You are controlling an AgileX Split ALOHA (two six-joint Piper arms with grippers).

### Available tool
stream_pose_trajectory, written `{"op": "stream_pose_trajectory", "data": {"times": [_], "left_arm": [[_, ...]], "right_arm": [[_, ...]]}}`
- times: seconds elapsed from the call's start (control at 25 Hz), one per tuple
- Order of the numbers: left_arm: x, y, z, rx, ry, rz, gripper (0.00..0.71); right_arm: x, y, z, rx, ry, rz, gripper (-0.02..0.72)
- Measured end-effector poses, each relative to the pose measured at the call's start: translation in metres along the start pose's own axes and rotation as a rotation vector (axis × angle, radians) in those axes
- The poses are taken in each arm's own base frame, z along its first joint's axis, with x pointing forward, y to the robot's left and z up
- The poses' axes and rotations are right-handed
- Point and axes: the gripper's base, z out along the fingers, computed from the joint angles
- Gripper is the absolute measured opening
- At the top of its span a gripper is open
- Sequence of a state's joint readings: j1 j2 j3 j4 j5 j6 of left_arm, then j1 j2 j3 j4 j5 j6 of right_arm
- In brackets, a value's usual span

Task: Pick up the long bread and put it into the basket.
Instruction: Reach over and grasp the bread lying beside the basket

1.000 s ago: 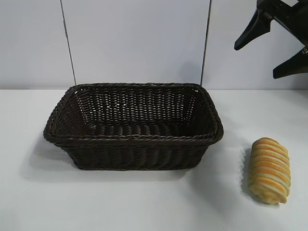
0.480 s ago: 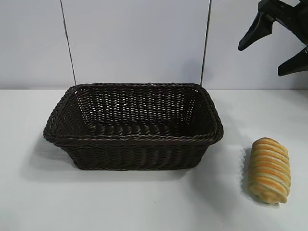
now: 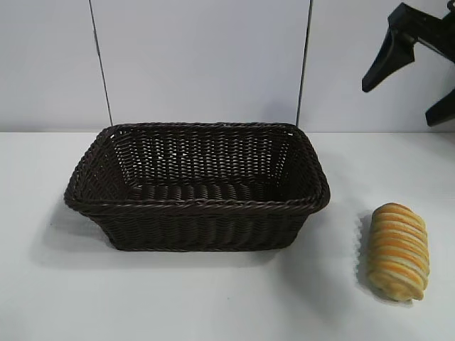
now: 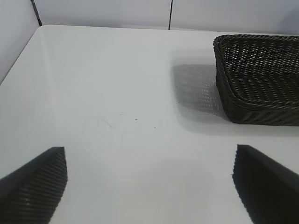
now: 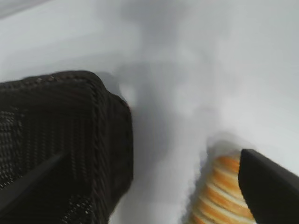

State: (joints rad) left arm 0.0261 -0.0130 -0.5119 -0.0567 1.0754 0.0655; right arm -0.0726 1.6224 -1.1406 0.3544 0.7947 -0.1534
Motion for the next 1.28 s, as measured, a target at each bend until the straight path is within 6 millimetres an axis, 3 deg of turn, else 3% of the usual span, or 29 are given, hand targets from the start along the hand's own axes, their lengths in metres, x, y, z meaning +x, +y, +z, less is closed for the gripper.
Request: {"op": "stream_pose_trajectory", "data": {"times": [0.36,0.76,0.88,1.12,1.28], "left_arm": [[0.01,0.001,0.006,-0.011,0.075,0.008,0.695],[0.01,0.001,0.006,-0.012,0.075,0.007,0.695],[0.01,0.001,0.006,-0.012,0.075,0.007,0.695],[0.01,0.001,0.006,-0.012,0.075,0.004,0.695],[0.009,-0.003,0.006,0.034,0.072,-0.032,0.695]], "right_arm": [[0.027,-0.012,0.024,0.036,0.037,0.029,0.683],[0.04,-0.018,0.035,0.058,0.015,0.047,0.683],[0.039,-0.014,0.044,0.058,0.006,0.031,0.683],[0.047,0.011,0.081,0.043,0.057,-0.05,0.683],[0.05,0.017,0.09,0.042,0.071,-0.054,0.683]]}}
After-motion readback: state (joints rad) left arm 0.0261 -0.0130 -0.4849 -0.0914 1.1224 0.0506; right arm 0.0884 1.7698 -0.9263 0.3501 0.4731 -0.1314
